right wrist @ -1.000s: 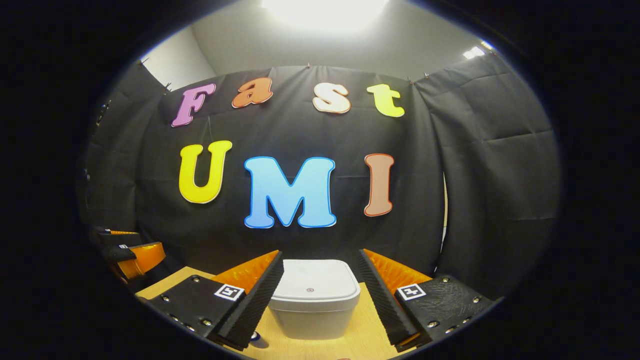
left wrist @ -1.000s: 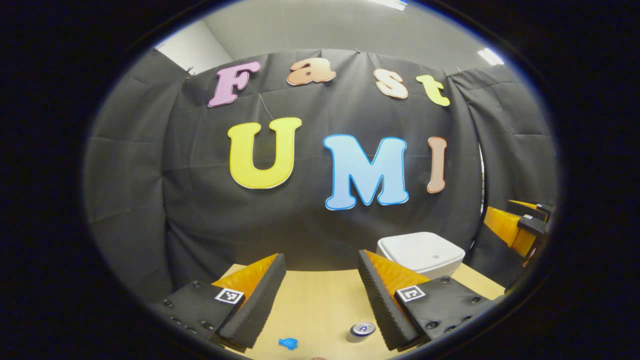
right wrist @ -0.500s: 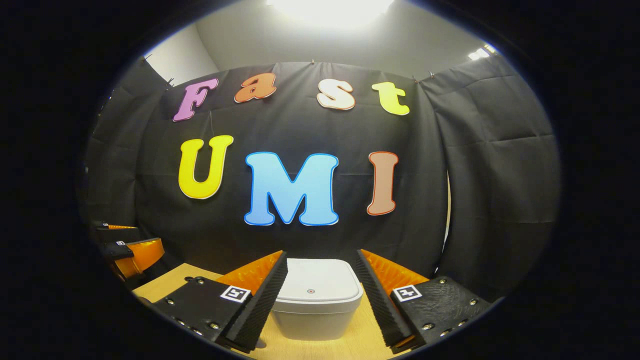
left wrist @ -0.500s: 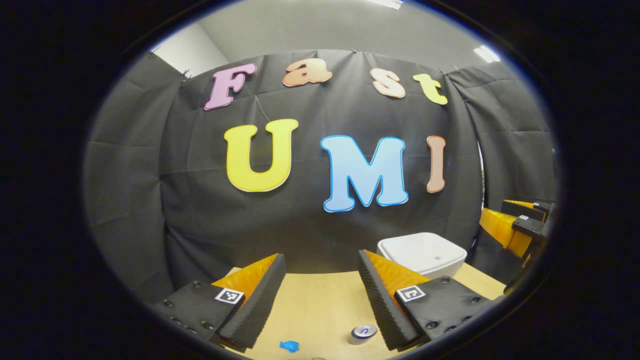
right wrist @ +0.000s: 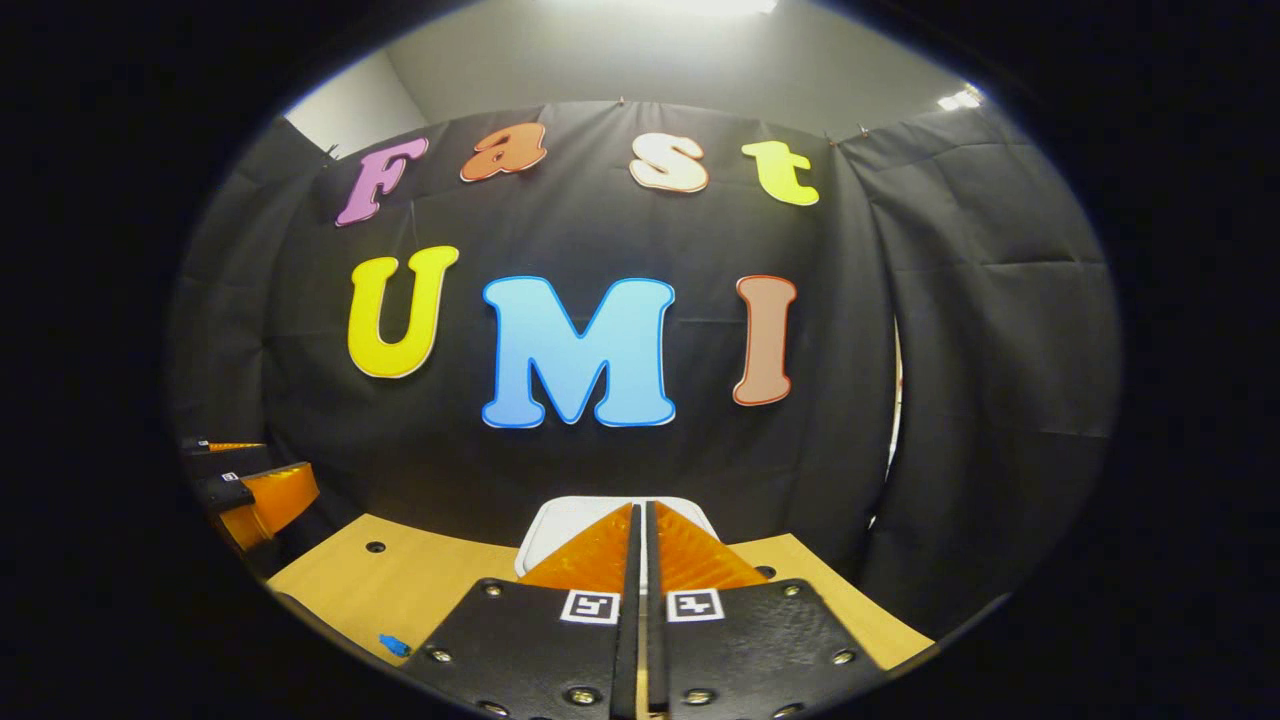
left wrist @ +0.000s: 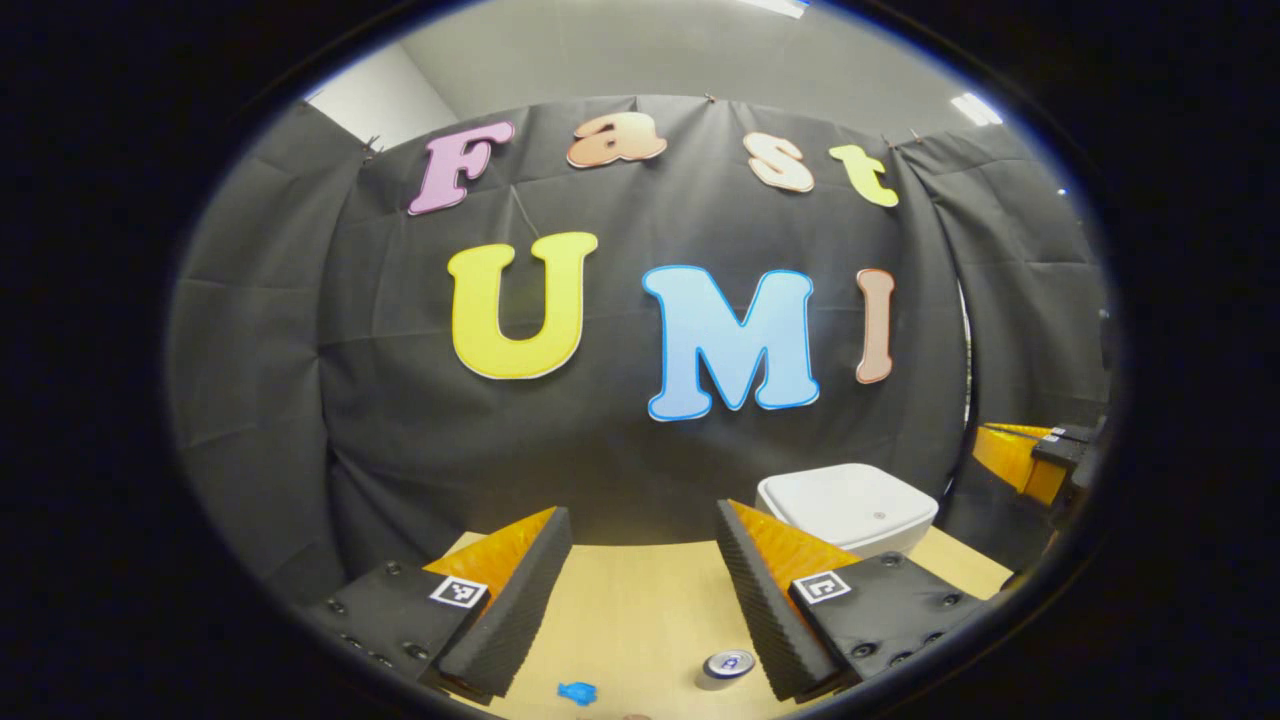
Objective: Press the lid of the desktop garbage bin to open it, pick up the crumpled paper on the desktop and throw it into the bin, then pick up the pop can on the desktop and drop it into the bin, and finally close the garbage bin lid.
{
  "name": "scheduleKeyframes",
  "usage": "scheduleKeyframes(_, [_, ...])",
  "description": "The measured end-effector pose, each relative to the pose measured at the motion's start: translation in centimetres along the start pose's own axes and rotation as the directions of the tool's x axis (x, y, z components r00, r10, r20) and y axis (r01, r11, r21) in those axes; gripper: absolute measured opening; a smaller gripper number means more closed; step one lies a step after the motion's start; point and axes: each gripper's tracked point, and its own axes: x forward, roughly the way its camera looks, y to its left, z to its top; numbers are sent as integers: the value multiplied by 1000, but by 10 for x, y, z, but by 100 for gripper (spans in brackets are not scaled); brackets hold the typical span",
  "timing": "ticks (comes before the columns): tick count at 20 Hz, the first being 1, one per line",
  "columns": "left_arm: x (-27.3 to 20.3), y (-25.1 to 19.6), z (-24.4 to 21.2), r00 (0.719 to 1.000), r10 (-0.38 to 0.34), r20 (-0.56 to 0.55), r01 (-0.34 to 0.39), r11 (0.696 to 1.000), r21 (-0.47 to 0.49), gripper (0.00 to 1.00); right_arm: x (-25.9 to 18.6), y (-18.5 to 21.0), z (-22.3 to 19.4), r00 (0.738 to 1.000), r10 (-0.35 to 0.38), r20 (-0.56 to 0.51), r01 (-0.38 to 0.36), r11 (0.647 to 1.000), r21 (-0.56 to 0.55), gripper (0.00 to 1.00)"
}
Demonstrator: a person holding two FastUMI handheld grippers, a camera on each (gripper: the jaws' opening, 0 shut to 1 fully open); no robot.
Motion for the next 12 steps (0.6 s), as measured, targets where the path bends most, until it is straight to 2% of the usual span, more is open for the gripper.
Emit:
scheduleKeyframes(1, [1, 0, 0, 1000, 2, 0, -2, 1000, 1, 95, 5, 1, -3, 1000, 5, -15, -5, 1000, 5, 8])
scheduleKeyframes(12, [14, 3, -7, 1000, 11, -11, -11, 1000, 10, 95, 56, 7, -44, 992, 56, -114, -59, 998, -18, 7])
